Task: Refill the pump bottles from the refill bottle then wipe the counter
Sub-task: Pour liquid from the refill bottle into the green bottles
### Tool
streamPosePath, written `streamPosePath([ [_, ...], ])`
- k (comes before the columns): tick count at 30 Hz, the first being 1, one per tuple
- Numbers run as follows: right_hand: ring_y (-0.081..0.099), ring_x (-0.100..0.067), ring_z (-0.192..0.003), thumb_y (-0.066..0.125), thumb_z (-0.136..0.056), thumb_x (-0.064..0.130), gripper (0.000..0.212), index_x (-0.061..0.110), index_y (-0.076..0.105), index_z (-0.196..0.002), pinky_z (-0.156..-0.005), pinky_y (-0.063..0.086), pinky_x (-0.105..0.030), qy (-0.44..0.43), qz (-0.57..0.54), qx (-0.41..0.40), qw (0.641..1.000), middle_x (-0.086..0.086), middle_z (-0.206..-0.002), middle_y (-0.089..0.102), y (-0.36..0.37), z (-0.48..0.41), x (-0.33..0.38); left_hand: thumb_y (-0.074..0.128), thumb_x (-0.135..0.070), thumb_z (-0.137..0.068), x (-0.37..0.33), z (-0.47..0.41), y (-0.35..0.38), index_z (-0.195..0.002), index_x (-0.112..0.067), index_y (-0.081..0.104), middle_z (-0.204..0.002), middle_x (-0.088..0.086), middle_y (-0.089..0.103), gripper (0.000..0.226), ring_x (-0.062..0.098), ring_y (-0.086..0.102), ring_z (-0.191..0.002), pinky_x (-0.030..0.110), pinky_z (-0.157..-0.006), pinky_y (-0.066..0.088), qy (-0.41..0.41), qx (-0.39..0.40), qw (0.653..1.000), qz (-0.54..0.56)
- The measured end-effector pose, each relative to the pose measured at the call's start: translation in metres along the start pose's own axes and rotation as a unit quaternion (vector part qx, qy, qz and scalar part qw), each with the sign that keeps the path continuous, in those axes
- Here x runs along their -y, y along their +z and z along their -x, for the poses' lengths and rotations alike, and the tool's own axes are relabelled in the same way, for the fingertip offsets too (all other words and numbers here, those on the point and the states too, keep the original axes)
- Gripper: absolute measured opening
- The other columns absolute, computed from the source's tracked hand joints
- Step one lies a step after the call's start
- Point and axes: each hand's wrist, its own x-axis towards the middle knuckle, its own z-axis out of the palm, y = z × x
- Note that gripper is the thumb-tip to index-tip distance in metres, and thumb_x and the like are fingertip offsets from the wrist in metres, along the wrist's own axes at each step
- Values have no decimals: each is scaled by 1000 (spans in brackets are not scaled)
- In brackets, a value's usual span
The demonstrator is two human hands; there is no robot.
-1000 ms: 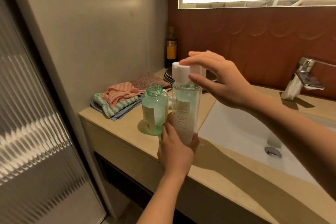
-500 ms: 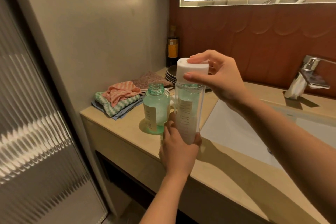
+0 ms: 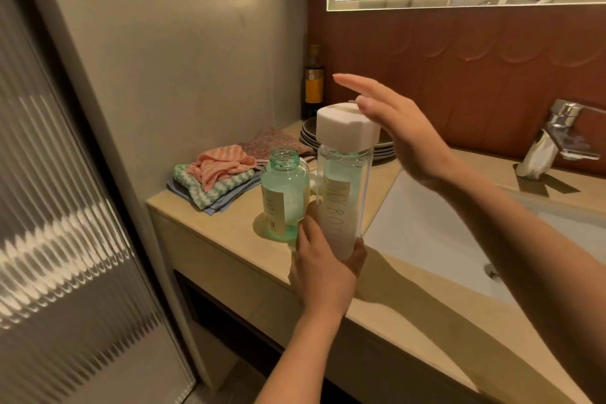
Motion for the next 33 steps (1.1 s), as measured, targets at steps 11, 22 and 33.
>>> streamPosePath([
  [11, 48, 0, -107, 45, -80, 52, 51, 28, 51, -123, -80, 39, -8, 20, -17, -57, 998, 4, -118, 51, -7, -4, 4, 59, -57, -83, -1, 0, 0, -151, -14, 6, -155, 1, 21, 96, 22, 30, -138, 38, -106, 33, -7, 3, 1000, 0],
  [22, 46, 1, -107, 48, -79, 56, 58, 31, 46, -131, -78, 33, -11, 29, 70, 6, 997, 12, -124, 50, -20, -3, 12, 63, -57, -79, 0, 0, 1, -146, -18, 19, -145, 0, 36, 89, 24, 42, -129, 42, -100, 41, -10, -11, 1000, 12],
  [33, 48, 1, -105, 53, -73, 63, 67, 31, 46, -132, -77, 37, -9, 57, 61, 57, 995, 9, -127, 50, -19, -4, 6, 64, -54, -79, -2, 0, -1, -148, -16, 16, -150, -1, 30, 92, 24, 40, -132, 39, -104, 37, -21, -2, 1000, 14],
])
